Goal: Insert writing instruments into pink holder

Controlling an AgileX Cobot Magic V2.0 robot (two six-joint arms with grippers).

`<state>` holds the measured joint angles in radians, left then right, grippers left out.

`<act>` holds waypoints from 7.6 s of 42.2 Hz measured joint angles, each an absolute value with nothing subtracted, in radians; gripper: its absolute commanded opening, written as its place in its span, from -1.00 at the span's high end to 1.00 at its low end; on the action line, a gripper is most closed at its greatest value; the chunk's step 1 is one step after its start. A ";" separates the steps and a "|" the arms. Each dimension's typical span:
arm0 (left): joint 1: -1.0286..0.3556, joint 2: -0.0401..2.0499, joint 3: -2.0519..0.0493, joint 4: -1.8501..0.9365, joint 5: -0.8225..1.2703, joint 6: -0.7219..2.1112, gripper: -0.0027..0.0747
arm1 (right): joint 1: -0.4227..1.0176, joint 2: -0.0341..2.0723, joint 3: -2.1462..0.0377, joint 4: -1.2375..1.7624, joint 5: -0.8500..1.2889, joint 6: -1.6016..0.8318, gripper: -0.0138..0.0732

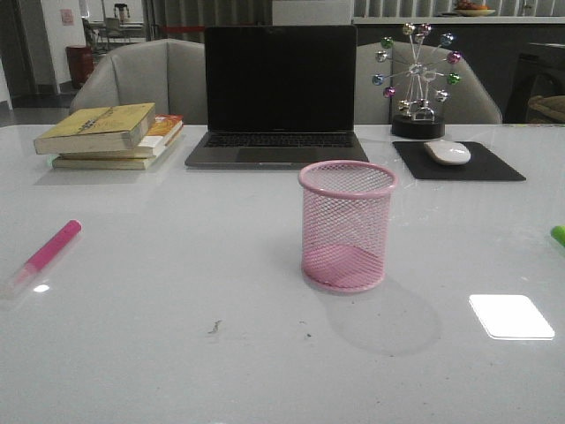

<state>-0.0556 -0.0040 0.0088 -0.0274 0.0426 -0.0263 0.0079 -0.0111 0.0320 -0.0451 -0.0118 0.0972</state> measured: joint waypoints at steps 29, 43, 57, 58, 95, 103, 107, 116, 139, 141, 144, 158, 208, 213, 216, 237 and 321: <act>-0.056 -0.004 0.009 -0.027 0.043 -0.026 0.69 | 0.008 -0.011 0.032 -0.045 -0.014 0.097 0.56; -0.057 -0.004 -0.092 -0.031 -0.074 -0.026 0.69 | 0.008 -0.011 -0.107 -0.045 -0.015 0.097 0.56; -0.059 0.171 -0.541 -0.031 0.116 -0.026 0.69 | 0.008 0.159 -0.565 -0.048 0.255 0.097 0.56; -0.059 0.190 -0.567 -0.031 0.152 -0.026 0.69 | 0.008 0.186 -0.588 -0.048 0.296 0.097 0.56; -0.059 0.742 -0.699 -0.033 0.732 -0.011 -0.21 | 0.008 0.815 -0.729 -0.086 0.769 0.097 -0.39; -0.073 0.760 -0.697 -0.077 0.718 0.040 -0.44 | -0.015 0.963 -0.742 -0.093 0.762 0.097 -0.41; -0.124 0.760 -0.697 -0.102 0.712 0.077 -0.44 | -0.052 1.071 -0.781 -0.093 0.762 0.097 -0.41; -0.248 0.760 -0.697 -0.118 0.695 0.101 -0.44 | -0.086 1.346 -0.922 -0.091 0.742 0.098 -0.41; -0.269 0.760 -0.697 -0.118 0.685 0.103 -0.44 | -0.086 1.890 -1.270 -0.010 0.744 0.056 -0.22; -0.269 0.760 -0.697 -0.118 0.685 0.103 -0.44 | -0.086 1.916 -1.292 -0.010 0.744 0.056 -0.22; -0.269 0.760 -0.697 -0.118 0.685 0.103 -0.44 | -0.086 1.947 -1.318 -0.010 0.745 0.056 -0.22; -0.269 0.760 -0.697 -0.118 0.685 0.103 -0.44 | -0.086 2.015 -1.381 0.000 0.779 0.025 0.03; -0.269 0.760 -0.697 -0.118 0.684 0.103 -0.44 | 0.506 1.489 -0.882 0.099 -0.324 0.011 0.46; -0.269 0.760 -0.697 -0.118 0.684 0.103 -0.44 | 0.506 1.552 -0.809 0.099 -0.503 0.011 0.45; -0.269 0.760 -0.697 -0.118 0.684 0.103 -0.44 | 0.506 1.598 -0.798 0.099 -0.546 0.011 0.42; -0.269 0.760 -0.697 -0.118 0.684 0.103 -0.44 | 0.506 1.609 -0.798 0.099 -0.524 0.011 -0.44; -0.254 1.088 -0.961 0.179 0.948 -0.210 -0.71 | 0.506 0.758 -0.658 0.056 0.589 0.017 -0.44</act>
